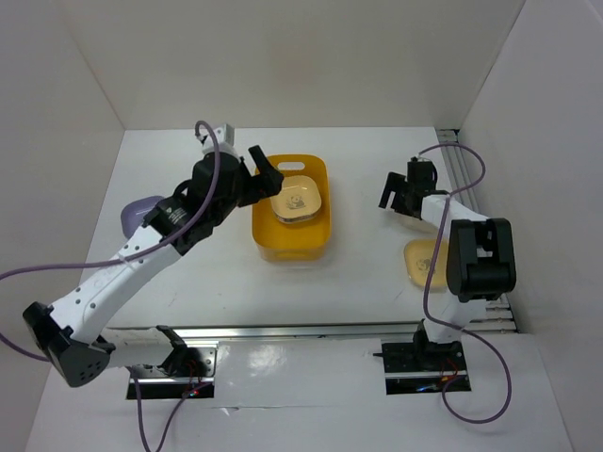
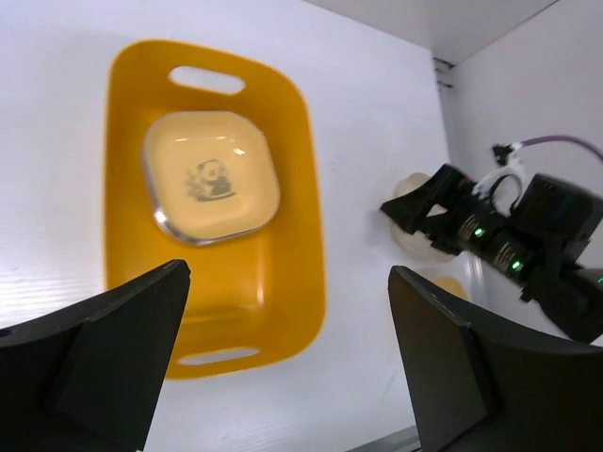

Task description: Place the plates into the plastic bin on the countertop

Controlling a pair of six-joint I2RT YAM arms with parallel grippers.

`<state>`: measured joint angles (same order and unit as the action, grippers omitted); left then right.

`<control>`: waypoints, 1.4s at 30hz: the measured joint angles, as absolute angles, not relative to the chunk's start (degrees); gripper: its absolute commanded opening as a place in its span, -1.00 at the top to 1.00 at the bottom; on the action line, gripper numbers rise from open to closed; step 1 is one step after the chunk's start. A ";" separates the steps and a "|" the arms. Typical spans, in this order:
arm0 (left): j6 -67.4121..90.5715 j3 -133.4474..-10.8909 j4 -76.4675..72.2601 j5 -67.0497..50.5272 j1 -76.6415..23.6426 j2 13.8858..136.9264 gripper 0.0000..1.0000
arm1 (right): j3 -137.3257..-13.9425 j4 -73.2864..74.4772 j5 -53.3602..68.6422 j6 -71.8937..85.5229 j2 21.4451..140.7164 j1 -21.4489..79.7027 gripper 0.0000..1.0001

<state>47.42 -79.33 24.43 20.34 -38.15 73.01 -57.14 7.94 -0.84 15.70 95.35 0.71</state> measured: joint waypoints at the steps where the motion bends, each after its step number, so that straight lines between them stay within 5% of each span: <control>1: 46.76 -77.41 24.58 20.86 -38.15 71.24 -1.00 | -57.78 7.70 -1.56 15.53 96.79 0.71 -0.64; 4: 46.26 -73.43 26.28 22.15 -38.13 68.93 -1.00 | -59.64 7.57 -3.51 15.09 101.03 0.91 -0.39; 7: 45.60 -71.00 28.45 22.70 -38.13 68.86 -1.00 | -60.45 7.51 -5.21 14.31 104.29 0.99 0.39; 10: 45.12 -68.47 30.33 22.79 -38.13 67.81 -1.00 | -62.72 7.14 -6.68 14.11 105.32 0.99 0.55; 12: 45.12 -66.78 31.18 23.11 -38.13 66.22 -1.00 | -64.51 7.18 -7.55 13.69 106.54 1.13 1.00; 32: 45.19 -68.18 47.55 31.33 -38.13 50.33 -1.00 | -80.53 20.34 -18.20 9.50 94.30 24.75 1.00; 42: 45.43 -65.76 51.20 34.68 -38.13 50.76 -1.00 | -103.22 25.30 -23.09 4.91 106.50 40.91 1.00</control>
<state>45.43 -65.76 51.20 34.68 -38.13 50.76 -103.22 25.30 -23.09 4.91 106.50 40.91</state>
